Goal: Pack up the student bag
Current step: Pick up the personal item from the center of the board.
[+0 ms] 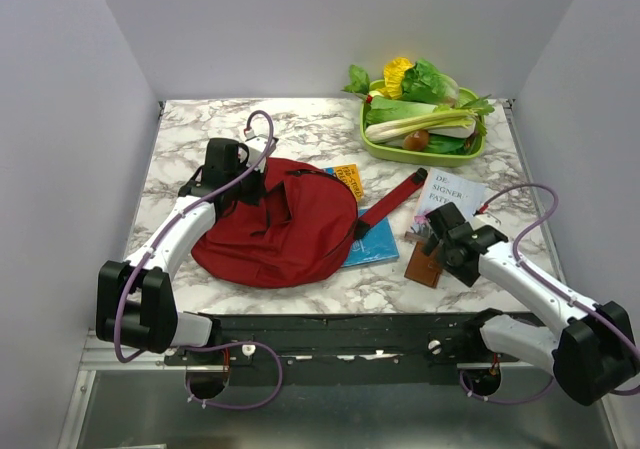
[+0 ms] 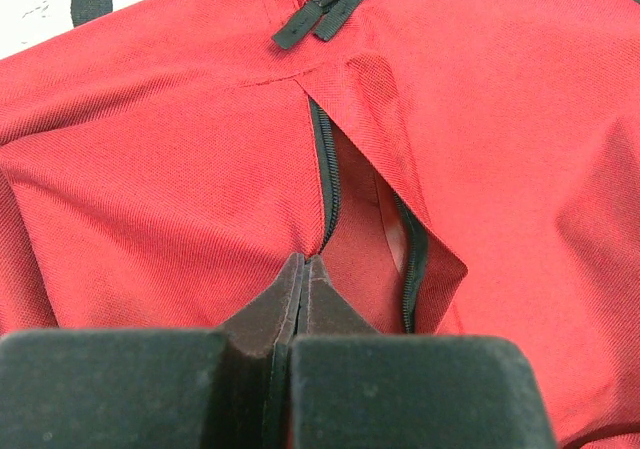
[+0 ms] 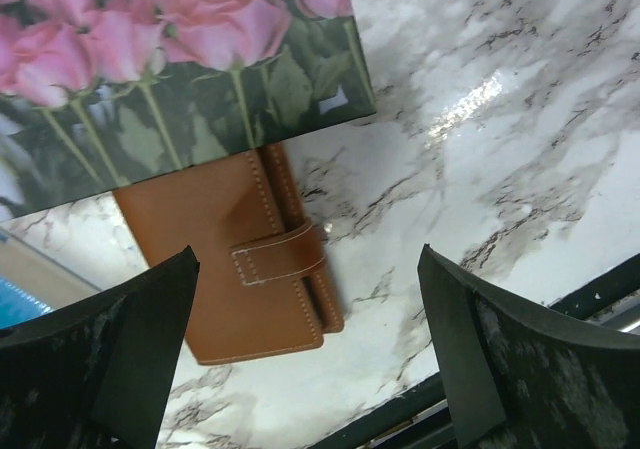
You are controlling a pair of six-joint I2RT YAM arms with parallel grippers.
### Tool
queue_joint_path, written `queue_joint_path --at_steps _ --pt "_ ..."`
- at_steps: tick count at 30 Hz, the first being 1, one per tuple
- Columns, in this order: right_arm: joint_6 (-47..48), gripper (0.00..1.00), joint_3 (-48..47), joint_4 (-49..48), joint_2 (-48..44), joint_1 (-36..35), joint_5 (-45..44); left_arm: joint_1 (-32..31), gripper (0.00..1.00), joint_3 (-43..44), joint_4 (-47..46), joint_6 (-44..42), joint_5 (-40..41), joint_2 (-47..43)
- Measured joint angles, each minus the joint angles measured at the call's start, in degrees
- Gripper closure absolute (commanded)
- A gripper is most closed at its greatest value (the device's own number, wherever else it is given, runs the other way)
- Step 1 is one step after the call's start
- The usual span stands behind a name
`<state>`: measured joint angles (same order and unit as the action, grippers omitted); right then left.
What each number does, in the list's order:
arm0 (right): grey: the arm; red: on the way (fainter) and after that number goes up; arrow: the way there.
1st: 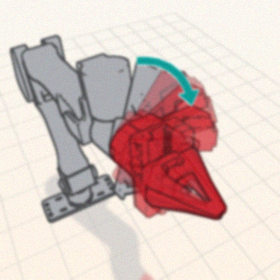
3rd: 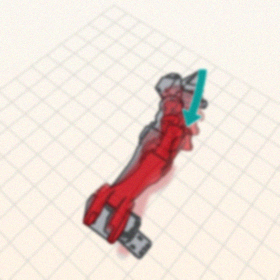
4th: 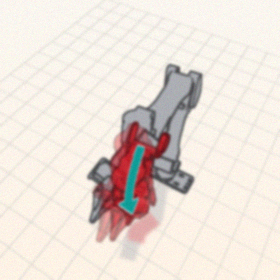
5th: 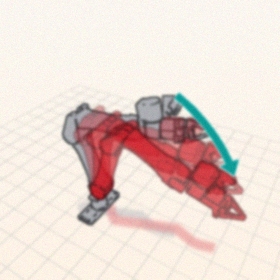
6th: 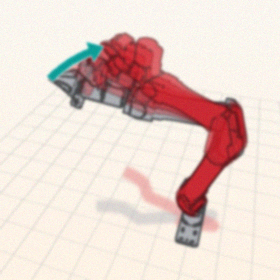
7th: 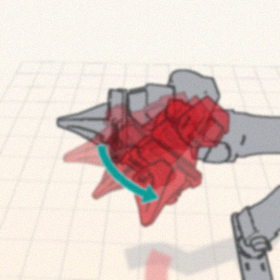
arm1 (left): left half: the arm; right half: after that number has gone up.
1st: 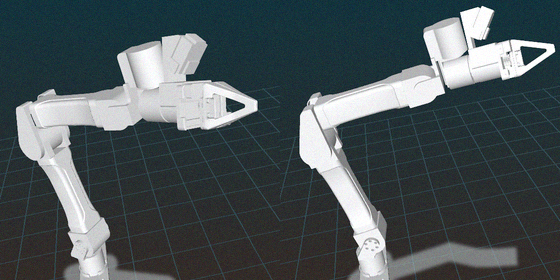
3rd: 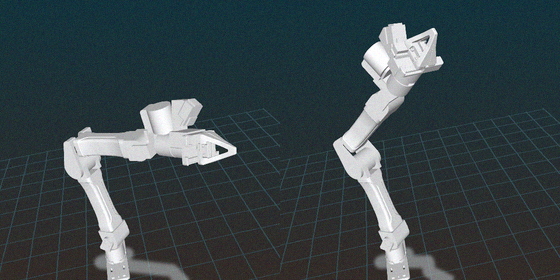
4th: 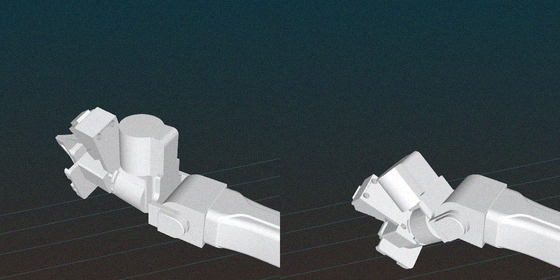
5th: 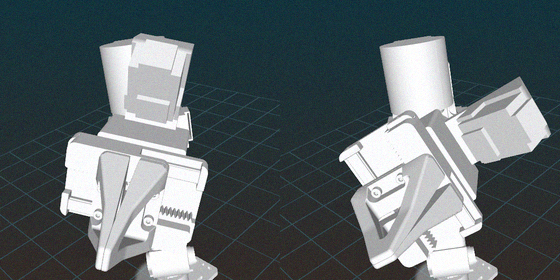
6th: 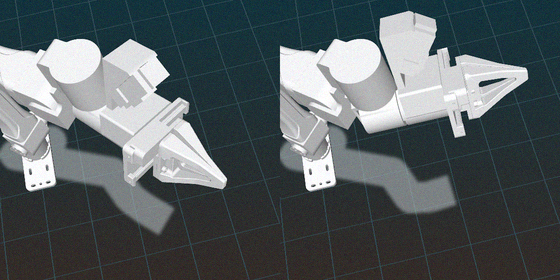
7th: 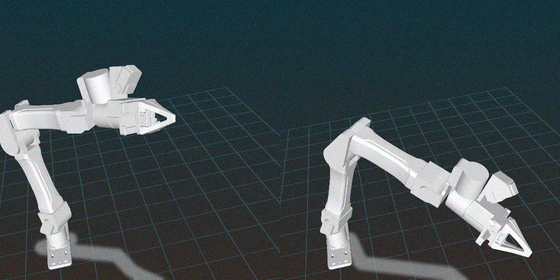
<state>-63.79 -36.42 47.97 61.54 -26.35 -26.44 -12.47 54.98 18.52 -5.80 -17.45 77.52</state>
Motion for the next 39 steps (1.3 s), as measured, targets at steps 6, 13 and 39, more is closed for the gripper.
queue_joint_path --at_steps 6,13,39 --pt "2.1 0.0 4.1 -4.7 -0.1 1.6 0.9 0.0 1.0 0.5 0.5 0.0 0.0 0.0" --pt "3.9 0.0 8.3 -13.7 -0.1 1.7 3.4 0.0 1.0 0.6 0.9 0.0 -0.2 0.0" --pt "5.4 0.49 15.3 -36.3 -1.9 1.9 15.4 0.0 1.0 0.8 0.9 0.1 -0.4 0.0"
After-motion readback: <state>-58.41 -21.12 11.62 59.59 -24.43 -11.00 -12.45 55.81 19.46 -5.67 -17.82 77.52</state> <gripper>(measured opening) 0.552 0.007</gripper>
